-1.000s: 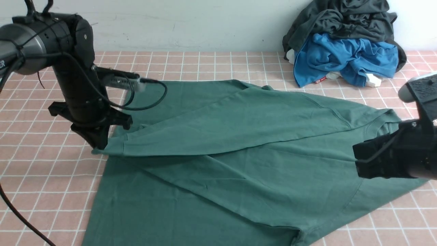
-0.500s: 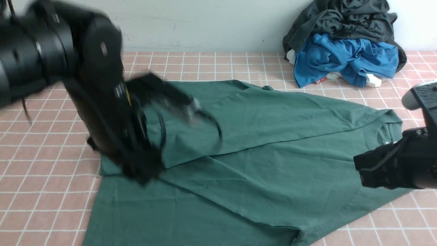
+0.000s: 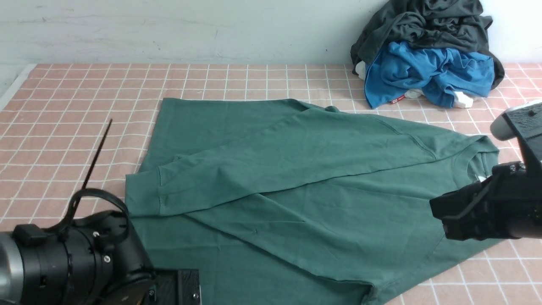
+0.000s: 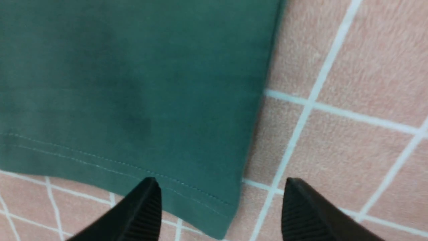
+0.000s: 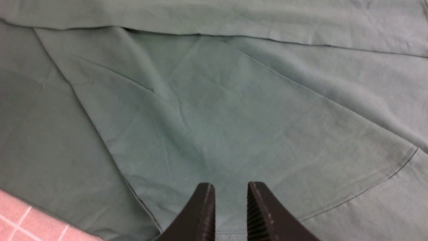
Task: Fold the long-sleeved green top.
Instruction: Use both arms simultaneously to clamp the lower edge of the clothing fabric
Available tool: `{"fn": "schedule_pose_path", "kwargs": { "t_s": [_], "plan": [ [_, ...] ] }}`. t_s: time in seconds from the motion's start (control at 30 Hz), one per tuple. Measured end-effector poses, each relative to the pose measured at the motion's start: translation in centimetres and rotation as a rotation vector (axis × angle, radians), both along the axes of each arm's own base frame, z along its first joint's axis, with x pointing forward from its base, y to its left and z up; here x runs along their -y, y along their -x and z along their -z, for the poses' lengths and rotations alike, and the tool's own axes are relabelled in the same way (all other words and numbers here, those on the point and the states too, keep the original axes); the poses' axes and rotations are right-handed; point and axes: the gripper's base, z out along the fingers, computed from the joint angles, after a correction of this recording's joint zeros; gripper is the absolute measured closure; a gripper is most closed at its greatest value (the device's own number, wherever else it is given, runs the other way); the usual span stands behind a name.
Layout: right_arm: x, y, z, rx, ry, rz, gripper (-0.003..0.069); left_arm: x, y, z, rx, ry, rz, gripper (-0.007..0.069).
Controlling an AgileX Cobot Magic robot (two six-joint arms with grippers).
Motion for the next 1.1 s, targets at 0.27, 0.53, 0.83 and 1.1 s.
{"fn": "schedule_pose_path", "kwargs": {
  "t_s": [0.27, 0.53, 0.83, 1.1],
  "plan": [
    [0.0, 0.0, 0.0, -0.001, -0.002, 0.000, 0.0524, 0.1, -0.1, 0.7, 0.031, 0.019, 0.012, 0.0442],
    [0.0, 0.0, 0.0, 0.007, 0.004, -0.006, 0.0524, -0.1, -0.2, -0.7, 0.155, 0.112, -0.231, 0.0630],
    [0.0, 0.0, 0.0, 0.095, 0.155, -0.180, 0.0524, -1.5, 0.8, -4.6, 0.315, 0.225, -0.462, 0.0631],
    [0.3, 0.3, 1.8, 0.002, 0.353, -0.391, 0.0515, -2.6, 0.8, -5.4, 0.357, 0.273, -0.620, 0.0629]
  ]
}}
